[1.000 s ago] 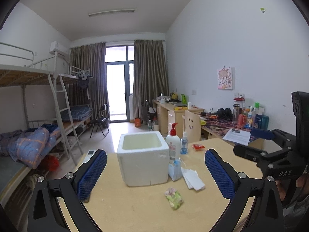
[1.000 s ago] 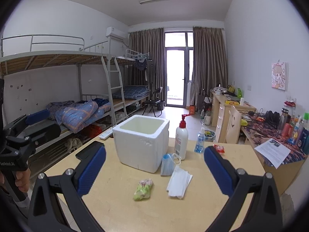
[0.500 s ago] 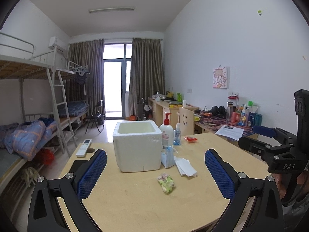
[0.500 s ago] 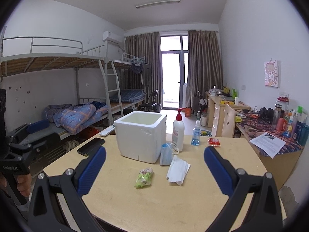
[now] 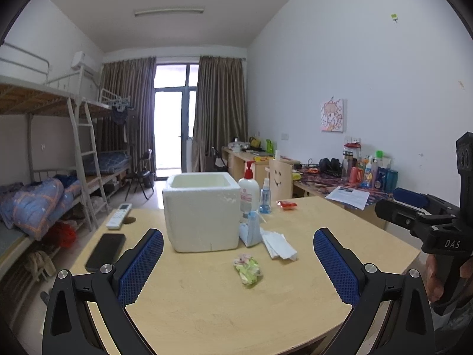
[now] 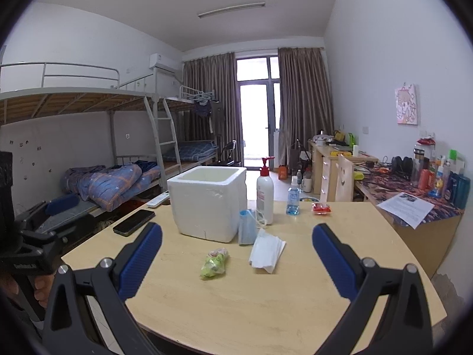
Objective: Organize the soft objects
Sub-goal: 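Withdraw both tools from the box and move toward the green snack bag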
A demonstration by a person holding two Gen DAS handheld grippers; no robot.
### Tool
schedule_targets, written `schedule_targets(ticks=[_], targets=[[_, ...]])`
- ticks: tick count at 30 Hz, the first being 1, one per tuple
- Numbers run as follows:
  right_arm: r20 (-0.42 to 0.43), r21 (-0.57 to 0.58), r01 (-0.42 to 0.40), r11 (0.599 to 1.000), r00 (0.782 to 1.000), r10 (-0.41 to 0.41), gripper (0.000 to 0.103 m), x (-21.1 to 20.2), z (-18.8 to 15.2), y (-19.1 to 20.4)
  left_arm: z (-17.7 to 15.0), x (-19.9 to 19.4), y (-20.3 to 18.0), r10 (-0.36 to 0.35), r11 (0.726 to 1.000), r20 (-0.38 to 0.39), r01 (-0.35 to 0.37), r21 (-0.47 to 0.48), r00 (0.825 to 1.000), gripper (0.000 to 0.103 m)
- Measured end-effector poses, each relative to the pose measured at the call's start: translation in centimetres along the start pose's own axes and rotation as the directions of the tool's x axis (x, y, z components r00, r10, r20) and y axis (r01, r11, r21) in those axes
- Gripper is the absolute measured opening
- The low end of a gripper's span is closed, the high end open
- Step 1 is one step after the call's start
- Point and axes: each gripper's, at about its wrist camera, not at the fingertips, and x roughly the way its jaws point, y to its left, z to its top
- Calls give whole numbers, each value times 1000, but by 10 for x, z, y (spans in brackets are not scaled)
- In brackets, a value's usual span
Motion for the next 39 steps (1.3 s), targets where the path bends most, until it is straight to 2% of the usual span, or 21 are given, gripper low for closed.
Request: schedule_targets(ticks=[5, 13, 18, 25, 31, 39], targets=[[0, -4, 45, 999, 999, -45, 103, 3, -7, -5, -11, 7, 2, -10, 1000, -21, 10, -25, 1000, 102], [-14, 38, 17, 999, 1000, -16, 103, 7, -22, -19, -22, 11, 0, -24, 1000, 4, 24, -19, 1000, 102], [-22, 36, 27, 999, 999, -26, 103, 8, -30, -21, -30, 16, -1, 6, 1000, 19, -7, 4, 1000, 102], [-44, 62, 26, 998, 999, -23, 103, 16, -40, -31, -36, 32, 4, -14, 999, -21, 13, -37, 1000, 102], [-70, 60, 37, 998, 997, -33, 103, 25, -47, -35, -46, 45, -1, -14, 1000, -52, 14, 2, 999, 102], [-94, 41, 40, 998, 995, -36, 103, 32, -53, -34, -52, 55, 3, -19, 1000, -76, 20, 3, 997, 102]])
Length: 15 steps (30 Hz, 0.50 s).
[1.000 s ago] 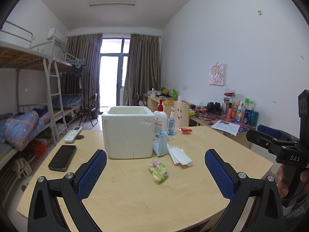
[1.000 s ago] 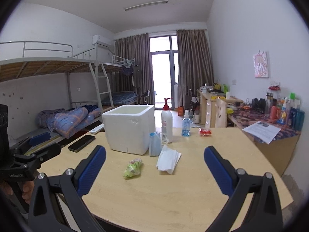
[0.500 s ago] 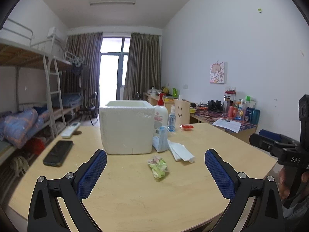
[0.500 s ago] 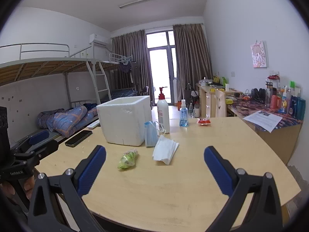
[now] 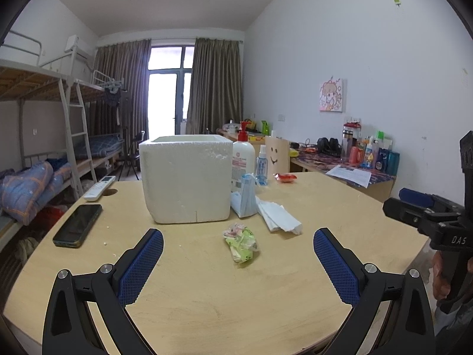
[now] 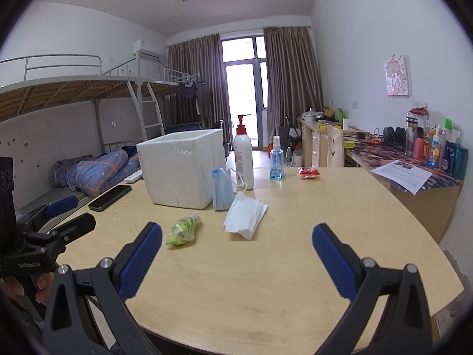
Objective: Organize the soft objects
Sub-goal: 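Withdraw both tools from the box and move toward the green snack bag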
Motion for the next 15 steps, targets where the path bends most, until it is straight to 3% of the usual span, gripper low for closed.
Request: schedule_targets(ticks=[15], targets=[[-55, 12, -22, 1000, 998, 23, 103, 29, 3, 2, 4, 36, -1, -13, 1000, -88, 13, -5, 996, 102]])
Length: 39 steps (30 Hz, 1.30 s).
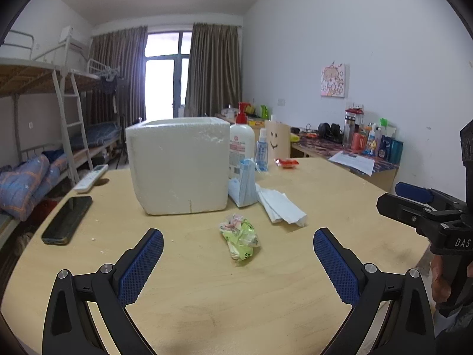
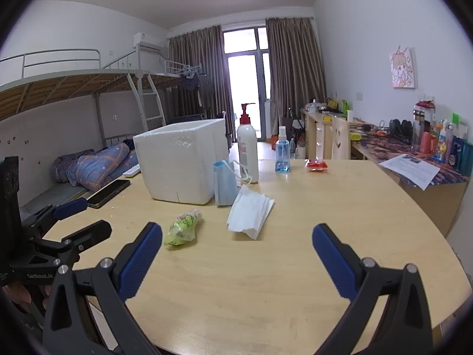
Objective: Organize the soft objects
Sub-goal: 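Withdraw both tools from the box and move toward the green snack bag, then grasp the green snack bag with the left tool while the right tool grasps the white tissue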
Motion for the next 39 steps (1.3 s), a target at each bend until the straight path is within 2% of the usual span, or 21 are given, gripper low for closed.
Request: schedule_targets(ticks=[8, 16, 21, 29, 36, 39], targets=[[-56, 11, 5, 1000, 998, -4, 103, 20, 4, -8, 8, 26, -1, -8, 1000, -73, 8, -2, 997, 102], [-118, 10, -3, 1000, 993, 4, 103, 44, 6, -16, 11, 57, 2, -4, 1000, -169, 0, -24, 986, 102], [-172, 4, 5, 1000, 985, -4, 103, 61, 9, -18, 12, 76, 2, 35, 999, -235, -40, -19, 971, 102], [-241, 14, -8, 1000, 970, 11, 102, 87, 9, -27, 11, 101, 1, 39, 998, -312, -50, -27, 949, 100], [-321, 22, -24, 999, 947, 30, 99, 113, 9, -37, 9, 124, 0, 58, 996, -382, -77, -34, 922, 94], [-337, 30, -44, 999, 940, 52, 97, 120, 11, -39, 8, 132, 0, 65, 995, -410, -87, -37, 910, 86]])
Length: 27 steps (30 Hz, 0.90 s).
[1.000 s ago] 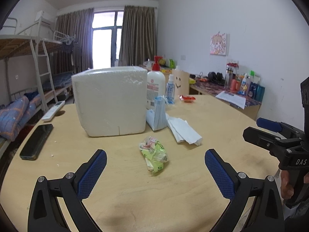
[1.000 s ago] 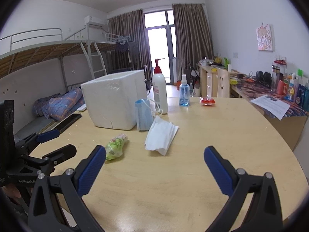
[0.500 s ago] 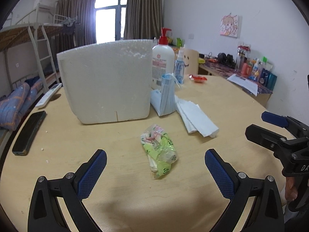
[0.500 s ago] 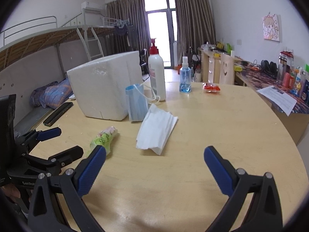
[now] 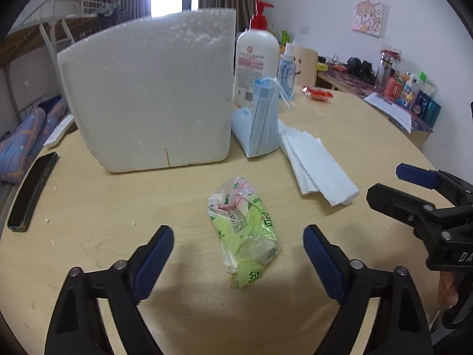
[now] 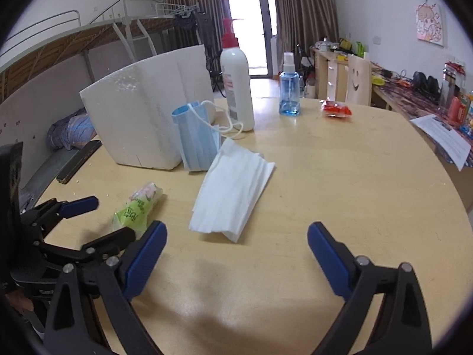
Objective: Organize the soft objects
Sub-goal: 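Grasp the green snack bag with the left tool while the right tool grasps the white tissue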
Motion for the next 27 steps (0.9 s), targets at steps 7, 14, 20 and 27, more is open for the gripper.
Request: schedule_targets(ticks=[7, 14, 20, 27], targets=[[-36, -18, -23, 1000, 999, 22, 92, 12, 8, -1, 4, 15, 4, -10, 1000, -54, 9, -21, 998, 69], [-51, -35, -28, 999, 998, 26, 92, 19, 12, 0, 4, 23, 6, -9, 1000, -80, 8, -16, 997, 63], [-71, -27, -12, 1000, 997, 10, 92, 26, 13, -2, 7, 24, 5, -25, 1000, -71, 26, 6, 997, 50], [-85, -33, 2, 999, 996, -5, 92, 32, 14, 2, 9, 24, 13, -62, 998, -62, 62, 8, 996, 35]])
